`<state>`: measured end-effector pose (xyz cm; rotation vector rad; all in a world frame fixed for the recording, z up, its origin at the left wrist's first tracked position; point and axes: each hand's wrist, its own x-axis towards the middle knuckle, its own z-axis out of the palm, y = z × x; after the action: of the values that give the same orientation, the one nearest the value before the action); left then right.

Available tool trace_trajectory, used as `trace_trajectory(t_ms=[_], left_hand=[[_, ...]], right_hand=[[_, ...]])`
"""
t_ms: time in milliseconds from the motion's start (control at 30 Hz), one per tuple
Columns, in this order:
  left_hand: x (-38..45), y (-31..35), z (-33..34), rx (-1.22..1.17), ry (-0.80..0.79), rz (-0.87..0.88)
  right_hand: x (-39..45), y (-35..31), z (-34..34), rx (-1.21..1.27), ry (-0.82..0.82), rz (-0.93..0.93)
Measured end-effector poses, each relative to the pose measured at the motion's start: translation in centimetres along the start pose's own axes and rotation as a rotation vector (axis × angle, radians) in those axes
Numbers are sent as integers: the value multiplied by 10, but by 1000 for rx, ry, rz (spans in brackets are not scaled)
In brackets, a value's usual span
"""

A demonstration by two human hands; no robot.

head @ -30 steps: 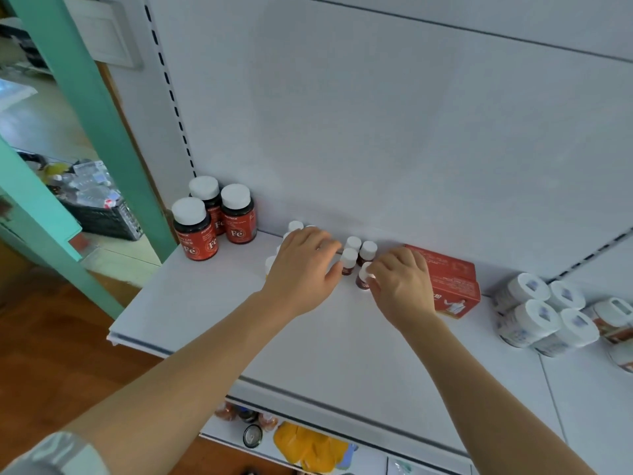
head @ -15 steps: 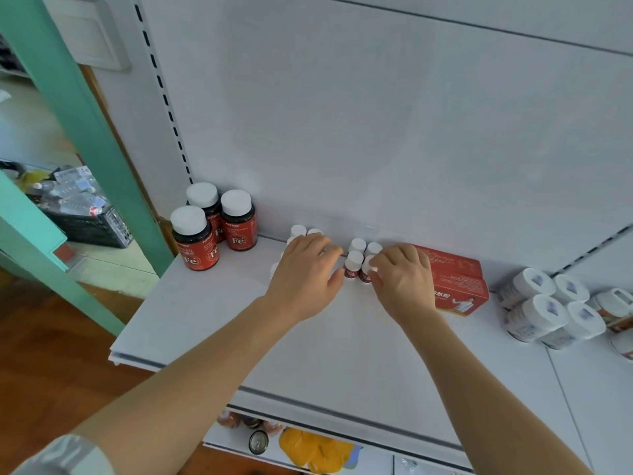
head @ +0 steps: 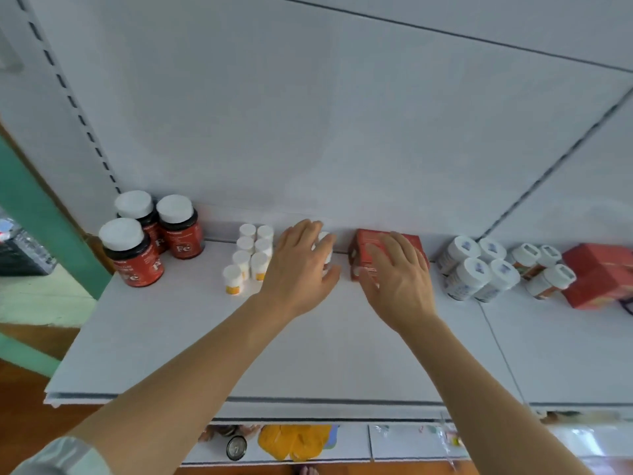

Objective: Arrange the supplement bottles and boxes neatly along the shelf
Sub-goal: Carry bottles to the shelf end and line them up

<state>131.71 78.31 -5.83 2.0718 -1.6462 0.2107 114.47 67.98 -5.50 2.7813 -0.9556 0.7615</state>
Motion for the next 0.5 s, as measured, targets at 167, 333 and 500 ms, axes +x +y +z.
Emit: trace_trajectory(t_ms=[167,333,500], left_hand=[[10,65,8,-16,-60,67],[24,151,18,-45,-54,188],[31,262,35,-84,-88,286]], right_hand=[[-42,30,-44,-100,-117,219],[-88,84,-93,-189,-172,436],[-154,157,-154,-239,-188,555]])
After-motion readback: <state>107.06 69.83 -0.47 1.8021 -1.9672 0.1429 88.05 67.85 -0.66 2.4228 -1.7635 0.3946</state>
